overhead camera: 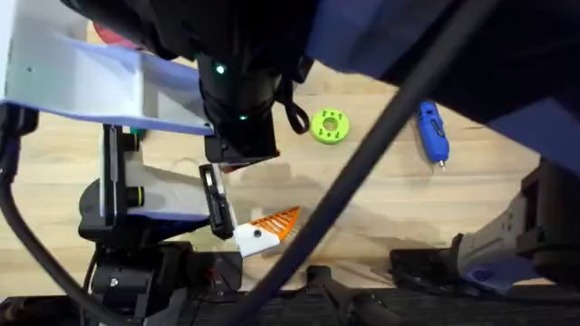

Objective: Pick up the gripper from the table and insert it into the empty holder that is missing its gripper. Then pick up a screw, insert it into the mounting hole, and use the screwdriver to tighten it. Finally, clean up the table by picking up the vegetable and placing it into the bucket.

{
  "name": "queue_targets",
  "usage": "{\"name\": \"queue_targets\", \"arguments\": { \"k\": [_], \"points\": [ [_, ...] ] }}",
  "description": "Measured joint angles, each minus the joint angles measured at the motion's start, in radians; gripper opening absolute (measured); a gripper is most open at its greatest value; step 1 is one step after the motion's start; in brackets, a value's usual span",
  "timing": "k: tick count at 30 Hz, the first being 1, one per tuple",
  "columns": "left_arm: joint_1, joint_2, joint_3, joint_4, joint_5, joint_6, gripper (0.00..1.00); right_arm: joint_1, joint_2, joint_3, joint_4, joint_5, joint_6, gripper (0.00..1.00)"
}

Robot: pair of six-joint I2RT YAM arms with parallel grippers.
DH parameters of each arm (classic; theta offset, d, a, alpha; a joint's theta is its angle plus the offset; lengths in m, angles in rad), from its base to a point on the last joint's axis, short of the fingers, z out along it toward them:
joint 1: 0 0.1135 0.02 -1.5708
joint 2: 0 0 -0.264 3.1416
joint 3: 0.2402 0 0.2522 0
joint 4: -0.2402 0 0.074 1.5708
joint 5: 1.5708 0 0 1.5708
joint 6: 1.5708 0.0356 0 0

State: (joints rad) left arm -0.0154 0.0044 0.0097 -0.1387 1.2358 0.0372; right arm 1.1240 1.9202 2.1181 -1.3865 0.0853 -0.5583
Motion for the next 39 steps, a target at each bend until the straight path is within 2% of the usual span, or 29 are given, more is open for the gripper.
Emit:
{"name": "queue_targets", "arguments": {
  "k": [39],
  "points": [
    [0.0, 0.0, 0.0, 0.0, 0.0, 0.0, 0.986, 0.002, 0.033, 0.001, 0.014, 0.0, 0.004, 0.006]
  ]
}}
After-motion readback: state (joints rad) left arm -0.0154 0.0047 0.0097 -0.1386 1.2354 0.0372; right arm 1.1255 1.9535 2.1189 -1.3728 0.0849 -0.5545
